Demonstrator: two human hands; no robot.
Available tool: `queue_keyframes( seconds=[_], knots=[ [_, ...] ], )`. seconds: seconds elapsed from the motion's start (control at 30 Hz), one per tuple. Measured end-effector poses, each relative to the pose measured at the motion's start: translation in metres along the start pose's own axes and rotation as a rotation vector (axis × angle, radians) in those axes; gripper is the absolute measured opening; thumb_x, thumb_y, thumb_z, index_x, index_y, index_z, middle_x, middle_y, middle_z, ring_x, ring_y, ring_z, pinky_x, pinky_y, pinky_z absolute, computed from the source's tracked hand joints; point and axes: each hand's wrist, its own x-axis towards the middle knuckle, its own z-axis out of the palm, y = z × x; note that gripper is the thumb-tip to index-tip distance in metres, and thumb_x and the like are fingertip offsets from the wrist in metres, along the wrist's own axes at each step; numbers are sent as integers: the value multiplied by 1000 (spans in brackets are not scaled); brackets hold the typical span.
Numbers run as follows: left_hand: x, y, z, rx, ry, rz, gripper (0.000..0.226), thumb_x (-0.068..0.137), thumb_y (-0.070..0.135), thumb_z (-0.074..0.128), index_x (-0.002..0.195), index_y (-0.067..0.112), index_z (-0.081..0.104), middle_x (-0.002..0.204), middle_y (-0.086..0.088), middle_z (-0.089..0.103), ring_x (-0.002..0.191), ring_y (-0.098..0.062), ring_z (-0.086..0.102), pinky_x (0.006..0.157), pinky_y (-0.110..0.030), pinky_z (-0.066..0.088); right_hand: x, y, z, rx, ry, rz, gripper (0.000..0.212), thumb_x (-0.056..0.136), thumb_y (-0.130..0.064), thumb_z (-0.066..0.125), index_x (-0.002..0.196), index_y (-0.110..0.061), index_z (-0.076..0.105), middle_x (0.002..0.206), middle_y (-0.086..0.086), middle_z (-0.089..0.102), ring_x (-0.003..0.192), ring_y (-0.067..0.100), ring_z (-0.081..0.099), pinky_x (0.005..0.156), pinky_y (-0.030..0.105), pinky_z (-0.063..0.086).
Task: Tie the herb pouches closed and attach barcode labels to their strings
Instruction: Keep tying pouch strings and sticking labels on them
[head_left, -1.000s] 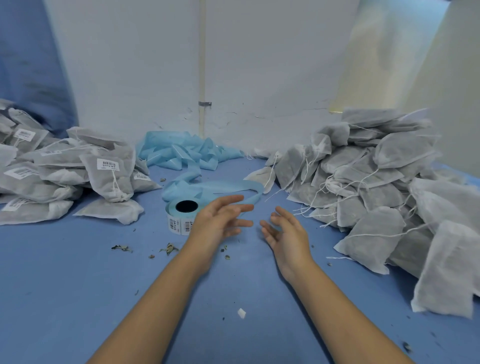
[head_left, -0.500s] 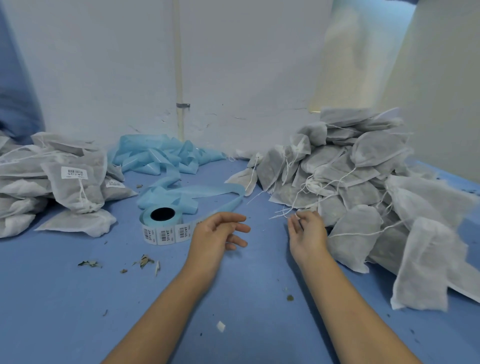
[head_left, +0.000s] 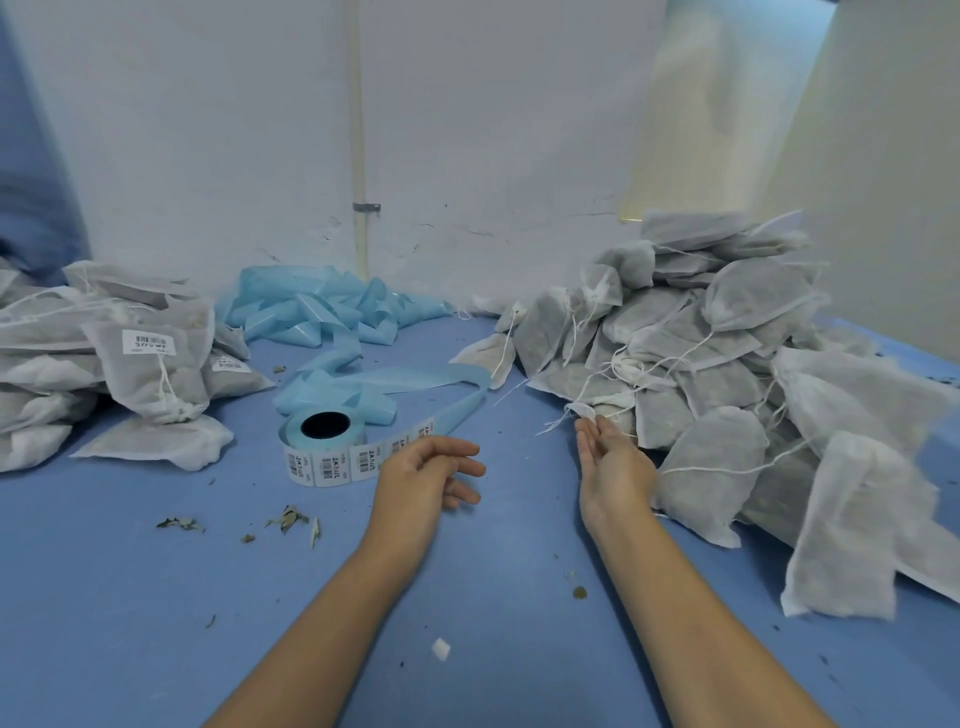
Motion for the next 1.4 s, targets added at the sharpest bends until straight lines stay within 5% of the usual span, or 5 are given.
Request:
queue_keyframes(
  seconds=[0.37,0.73,0.9,1.17,1.4],
  knots=[
    [9,-5,-5,-183,77,-71,18,98,21,46,95,12,61,99,-6,70,51,-18,65,44,-19,46,-49,38,22,-164,-435,88,25,96,6,38,102,4,62,91,15,70,79,16,69,75,19,56],
    [11,-10,-14,-94,153,-71,13,91,4,55,103,6,60,47,0,52,38,-5,43,41,-15,35,-60,43,10,-643,-575,-246,34,89,4,41,82,-9,72,61,0,63,49,12,50,50,18,38],
    [13,-8,-19,-345,122,-104,14,89,-6,54,91,6,61,48,2,56,40,-5,46,39,-15,36,-49,41,4,-883,-338,-651,40,78,5,52,92,-31,62,91,-13,52,65,4,47,62,14,37],
    [18,-8,-25,-622,37,-183,16,88,-8,53,97,0,63,57,-1,61,42,-3,47,38,-13,37,-40,45,-1,-1178,-652,-600,54,74,14,57,117,-18,64,116,-9,52,113,12,49,98,27,41],
    [14,-6,-23,-594,36,-154,20,96,21,48,99,8,63,87,-10,72,45,-10,54,44,-17,45,-40,44,4,-847,-524,-480,5,88,-21,67,92,-23,69,89,-11,69,82,3,61,71,11,46]
  ],
)
